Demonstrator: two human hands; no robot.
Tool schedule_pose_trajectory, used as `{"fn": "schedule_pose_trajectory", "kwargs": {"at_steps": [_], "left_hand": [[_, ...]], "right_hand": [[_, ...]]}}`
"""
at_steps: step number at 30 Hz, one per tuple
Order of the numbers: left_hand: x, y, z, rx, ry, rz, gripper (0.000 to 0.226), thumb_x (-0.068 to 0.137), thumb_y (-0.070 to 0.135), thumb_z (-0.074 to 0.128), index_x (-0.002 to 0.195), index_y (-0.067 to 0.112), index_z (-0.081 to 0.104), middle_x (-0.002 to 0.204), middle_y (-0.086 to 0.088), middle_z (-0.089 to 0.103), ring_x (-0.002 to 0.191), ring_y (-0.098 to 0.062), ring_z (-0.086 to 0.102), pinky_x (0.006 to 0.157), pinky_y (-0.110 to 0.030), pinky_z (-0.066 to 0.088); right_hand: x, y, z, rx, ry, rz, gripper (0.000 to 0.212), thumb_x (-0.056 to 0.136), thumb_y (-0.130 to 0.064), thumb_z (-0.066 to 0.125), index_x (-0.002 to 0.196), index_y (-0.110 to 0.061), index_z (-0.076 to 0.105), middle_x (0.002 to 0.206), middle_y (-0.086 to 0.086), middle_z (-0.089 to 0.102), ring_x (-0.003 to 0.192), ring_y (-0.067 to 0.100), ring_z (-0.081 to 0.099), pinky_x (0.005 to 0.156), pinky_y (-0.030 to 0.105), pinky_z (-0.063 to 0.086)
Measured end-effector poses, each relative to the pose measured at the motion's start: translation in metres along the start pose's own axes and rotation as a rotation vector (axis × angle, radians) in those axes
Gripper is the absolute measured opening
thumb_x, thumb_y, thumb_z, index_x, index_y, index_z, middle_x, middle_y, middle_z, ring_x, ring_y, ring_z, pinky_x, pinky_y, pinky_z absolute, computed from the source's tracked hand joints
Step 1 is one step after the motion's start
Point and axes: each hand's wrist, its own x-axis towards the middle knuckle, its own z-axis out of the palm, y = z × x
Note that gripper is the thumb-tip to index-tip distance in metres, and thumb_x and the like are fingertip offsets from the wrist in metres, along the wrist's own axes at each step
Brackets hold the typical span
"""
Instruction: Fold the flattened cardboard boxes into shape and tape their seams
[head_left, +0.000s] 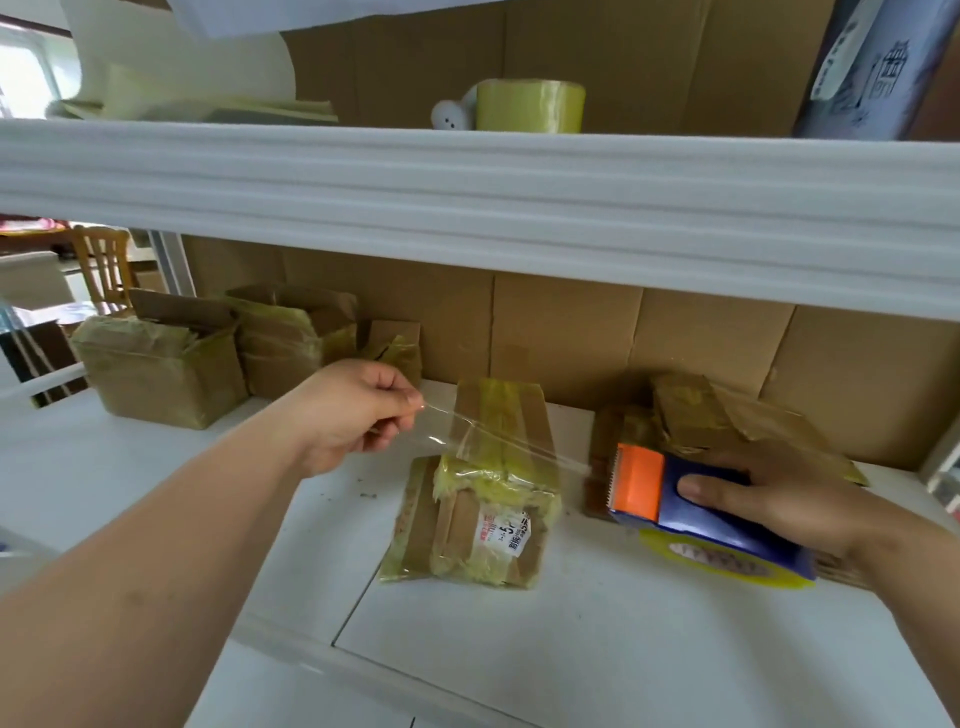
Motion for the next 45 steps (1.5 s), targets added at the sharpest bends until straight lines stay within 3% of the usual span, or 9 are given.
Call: {"fn": "schedule_pose_trajectory", "kwargs": {"at_steps": [4,8,11,16,20,25,31,37,45], "left_hand": [[0.007,-0.016,0.004,-0.078,0.025,-0.101,0.007,0.095,0.010,0.063,0.095,0.005,0.068,0.061,-0.002,0.057,0.052,-0.009,0.047,0.057,-0.023,0.045],[0.009,-0.023,0.001,-0.110,0.034,-0.143,0.008,0.095,0.009,0.063,0.095,0.004,0.069,0.060,-0.003,0.058,0.051,-0.010,0.047,0.056,-0.024,0.044],[0.010,-0.027,0.003,-0.116,0.033,-0.160,0.007,0.095,0.008,0.062,0.092,0.005,0.068,0.057,-0.002,0.058,0.050,-0.010,0.047,0.054,-0.023,0.043],[0.014,-0.036,0.008,-0.146,0.033,-0.192,0.005,0.095,0.008,0.063,0.094,0.007,0.067,0.057,-0.002,0.058,0.048,-0.009,0.046,0.051,-0.021,0.042],[0.019,-0.042,0.014,-0.131,0.030,-0.204,0.006,0.095,0.010,0.063,0.091,0.008,0.067,0.055,-0.001,0.057,0.046,-0.008,0.045,0.048,-0.020,0.042],[0.022,-0.060,0.024,-0.110,0.034,-0.285,0.005,0.095,0.012,0.064,0.093,0.007,0.065,0.054,0.000,0.057,0.043,-0.007,0.044,0.044,-0.018,0.041],[0.017,-0.077,0.035,-0.105,0.046,-0.340,0.013,0.093,0.010,0.064,0.081,0.008,0.066,0.062,-0.006,0.061,0.044,-0.010,0.045,0.047,-0.020,0.041],[0.015,-0.076,0.038,-0.024,0.014,-0.390,0.013,0.095,0.006,0.056,0.089,0.004,0.068,0.070,-0.010,0.072,0.048,-0.012,0.051,0.055,-0.024,0.046],[0.027,-0.066,0.040,0.230,-0.081,-0.440,0.020,0.093,0.013,0.055,0.096,0.001,0.071,0.074,-0.006,0.076,0.056,-0.014,0.060,0.050,-0.023,0.050]], "right_hand": [[0.016,0.000,-0.004,-0.143,-0.025,0.060,0.025,0.088,-0.057,0.057,0.081,-0.037,0.069,0.080,-0.008,0.068,0.078,0.007,0.061,0.069,0.023,0.043],[0.035,0.001,-0.007,-0.337,-0.085,0.093,0.016,0.085,-0.074,0.044,0.077,-0.068,0.056,0.081,-0.010,0.068,0.081,0.008,0.061,0.082,0.034,0.048],[0.043,-0.002,-0.010,-0.376,-0.108,0.112,0.016,0.087,-0.072,0.045,0.073,-0.072,0.053,0.081,-0.011,0.068,0.081,0.008,0.061,0.083,0.034,0.048],[0.048,0.000,-0.009,-0.378,-0.125,0.141,0.019,0.085,-0.075,0.046,0.072,-0.068,0.057,0.084,-0.013,0.069,0.080,0.007,0.063,0.082,0.034,0.049],[0.048,0.002,-0.004,-0.337,-0.173,0.194,0.033,0.088,-0.071,0.046,0.086,-0.045,0.066,0.092,-0.011,0.069,0.086,0.007,0.063,0.086,0.032,0.048],[0.043,-0.003,0.008,-0.298,-0.201,0.193,0.037,0.093,-0.060,0.049,0.096,-0.030,0.072,0.092,-0.003,0.069,0.082,0.009,0.062,0.071,0.022,0.042],[0.047,-0.009,0.027,-0.224,-0.263,0.188,0.041,0.091,-0.067,0.047,0.087,-0.031,0.067,0.087,-0.006,0.070,0.081,0.009,0.065,0.071,0.025,0.046],[0.056,-0.014,0.041,-0.203,-0.291,0.195,0.048,0.087,-0.072,0.047,0.094,-0.029,0.068,0.091,-0.007,0.071,0.084,0.011,0.067,0.081,0.030,0.053],[0.057,-0.013,0.043,-0.172,-0.277,0.183,0.043,0.088,-0.070,0.047,0.096,-0.032,0.066,0.094,-0.009,0.071,0.087,0.010,0.067,0.086,0.032,0.055]]}}
